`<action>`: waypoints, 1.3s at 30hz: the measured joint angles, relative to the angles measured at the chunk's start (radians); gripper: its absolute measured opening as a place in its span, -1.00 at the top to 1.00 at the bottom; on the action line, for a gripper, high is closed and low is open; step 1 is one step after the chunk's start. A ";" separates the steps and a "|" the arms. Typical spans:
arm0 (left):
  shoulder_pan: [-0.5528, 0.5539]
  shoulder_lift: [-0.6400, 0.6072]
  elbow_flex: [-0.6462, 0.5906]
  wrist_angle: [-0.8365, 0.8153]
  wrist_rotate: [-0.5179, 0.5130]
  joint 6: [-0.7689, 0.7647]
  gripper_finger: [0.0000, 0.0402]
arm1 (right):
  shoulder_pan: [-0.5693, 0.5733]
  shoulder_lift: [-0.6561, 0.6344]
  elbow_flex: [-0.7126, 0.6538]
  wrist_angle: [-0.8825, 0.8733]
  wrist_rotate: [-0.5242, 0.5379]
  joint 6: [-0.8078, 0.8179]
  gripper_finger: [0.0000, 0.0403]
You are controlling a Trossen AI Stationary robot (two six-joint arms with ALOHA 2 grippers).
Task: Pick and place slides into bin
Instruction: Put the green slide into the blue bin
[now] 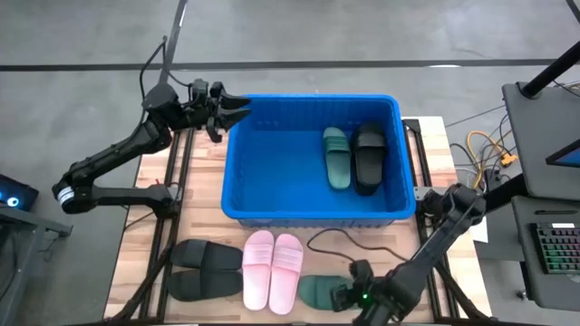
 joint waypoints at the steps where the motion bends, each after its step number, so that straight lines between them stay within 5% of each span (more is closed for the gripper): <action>1: 0.000 0.003 0.000 0.000 0.002 0.000 0.08 | 0.000 0.012 0.000 0.005 -0.001 0.007 -0.07; 13: 0.000 -0.004 0.000 -0.022 0.029 0.000 0.08 | -0.006 0.126 0.005 0.034 0.000 0.041 -0.13; 24: 0.001 -0.005 0.000 -0.022 0.030 -0.028 0.08 | -0.040 0.131 -0.001 0.076 0.036 0.009 0.01; 39: 0.001 -0.005 0.000 -0.022 0.037 -0.055 0.08 | -0.041 0.131 -0.019 0.091 0.032 -0.048 0.88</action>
